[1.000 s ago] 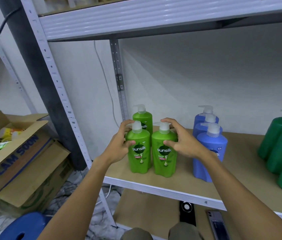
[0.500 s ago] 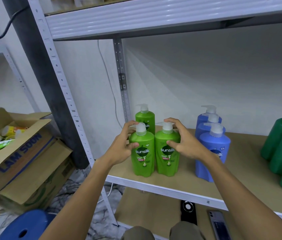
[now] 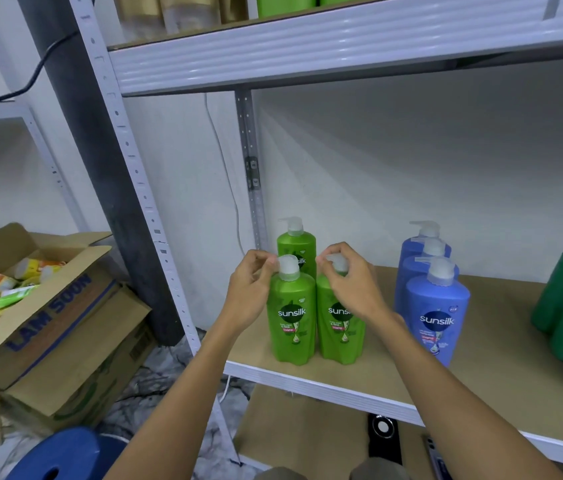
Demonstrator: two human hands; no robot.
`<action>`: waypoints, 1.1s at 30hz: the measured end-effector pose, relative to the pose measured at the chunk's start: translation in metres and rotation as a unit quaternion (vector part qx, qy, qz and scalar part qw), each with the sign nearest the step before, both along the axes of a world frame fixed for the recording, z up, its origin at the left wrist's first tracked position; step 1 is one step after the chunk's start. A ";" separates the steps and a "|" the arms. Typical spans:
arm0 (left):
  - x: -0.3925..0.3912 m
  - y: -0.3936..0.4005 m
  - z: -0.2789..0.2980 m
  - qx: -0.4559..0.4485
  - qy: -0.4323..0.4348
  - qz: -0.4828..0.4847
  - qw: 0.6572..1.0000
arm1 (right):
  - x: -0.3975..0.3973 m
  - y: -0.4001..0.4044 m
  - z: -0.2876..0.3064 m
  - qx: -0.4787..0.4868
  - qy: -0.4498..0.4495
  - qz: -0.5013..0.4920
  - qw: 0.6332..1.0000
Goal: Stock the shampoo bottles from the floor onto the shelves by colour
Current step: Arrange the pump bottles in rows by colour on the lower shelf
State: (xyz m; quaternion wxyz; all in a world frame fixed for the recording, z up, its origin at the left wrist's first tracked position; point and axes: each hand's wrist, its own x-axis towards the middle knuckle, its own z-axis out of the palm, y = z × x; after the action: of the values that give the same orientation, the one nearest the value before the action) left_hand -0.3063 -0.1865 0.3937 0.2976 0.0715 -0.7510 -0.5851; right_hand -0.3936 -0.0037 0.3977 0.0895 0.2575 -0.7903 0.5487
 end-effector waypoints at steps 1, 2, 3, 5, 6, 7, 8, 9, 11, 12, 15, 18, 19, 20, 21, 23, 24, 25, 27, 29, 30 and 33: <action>-0.001 0.000 -0.001 0.005 0.001 0.005 1.000 | -0.001 -0.001 -0.002 0.000 0.004 -0.003 1.000; -0.001 0.001 0.000 0.005 -0.001 0.009 1.000 | -0.002 -0.001 -0.003 0.000 0.009 -0.003 1.000; -0.002 0.001 -0.001 0.003 -0.004 0.013 1.000 | -0.002 0.000 -0.003 0.002 0.013 -0.003 1.000; -0.002 0.002 0.000 -0.001 -0.002 0.014 1.000 | -0.002 0.001 -0.003 0.003 0.021 0.003 1.000; -0.002 0.003 0.000 -0.003 0.000 0.012 1.000 | -0.002 0.002 -0.003 0.000 0.022 0.008 1.000; -0.001 0.003 0.000 -0.006 0.003 0.012 1.000 | -0.003 0.002 -0.004 -0.002 0.022 0.013 1.000; -0.001 0.004 0.000 -0.009 0.006 0.012 1.000 | -0.003 0.002 -0.005 -0.005 0.022 0.015 1.000; 0.000 0.005 -0.001 -0.015 0.007 0.016 1.000 | -0.003 0.002 -0.006 -0.008 0.022 0.017 1.000; 0.003 0.007 -0.003 -0.029 0.015 0.022 0.999 | -0.003 0.005 -0.008 -0.012 0.028 0.025 0.999; 0.006 0.008 -0.005 -0.038 0.020 0.022 0.999 | -0.002 0.008 -0.009 -0.008 0.033 0.029 0.999; 0.015 0.012 -0.010 -0.081 0.025 0.006 0.996 | 0.002 0.023 -0.014 0.023 0.044 0.047 0.998; 0.023 0.015 -0.018 -0.144 0.029 -0.018 0.989 | 0.006 0.035 -0.027 0.016 0.078 0.055 0.995; 0.024 0.014 -0.022 -0.164 0.033 -0.022 0.986 | 0.006 0.038 -0.032 0.014 0.088 0.053 0.995; 0.025 0.014 -0.026 -0.173 0.034 -0.025 0.984 | 0.007 0.040 -0.038 0.016 0.093 0.052 0.994; 0.026 0.013 -0.030 -0.178 0.031 -0.024 0.983 | 0.008 0.042 -0.042 0.020 0.093 0.053 0.994; 0.028 0.013 -0.036 -0.200 0.027 -0.016 0.979 | 0.010 0.044 -0.049 0.020 0.090 0.060 0.994; 0.029 0.012 -0.039 -0.215 0.029 -0.014 0.976 | 0.011 0.044 -0.051 0.017 0.090 0.063 0.994; 0.030 0.012 -0.042 -0.224 0.031 -0.012 0.974 | 0.011 0.045 -0.052 0.015 0.089 0.066 0.994; 0.031 0.012 -0.049 -0.217 0.024 -0.010 0.976 | 0.012 0.046 -0.053 0.010 0.094 0.067 0.993; 0.032 0.011 -0.059 -0.192 0.008 -0.019 0.981 | 0.012 0.049 -0.055 -0.003 0.095 0.069 0.993; 0.033 0.011 -0.064 -0.183 0.002 -0.026 0.983 | 0.013 0.050 -0.058 -0.010 0.090 0.072 0.993; 0.031 0.009 -0.075 -0.181 -0.004 -0.040 0.983 | 0.011 0.050 -0.067 -0.038 0.077 0.078 0.993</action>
State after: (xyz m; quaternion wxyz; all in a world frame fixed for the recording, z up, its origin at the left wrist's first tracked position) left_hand -0.2750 -0.1777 0.3183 0.2795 -0.0113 -0.8478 -0.4505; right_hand -0.3822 0.0466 0.3307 0.1167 0.3562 -0.7372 0.5621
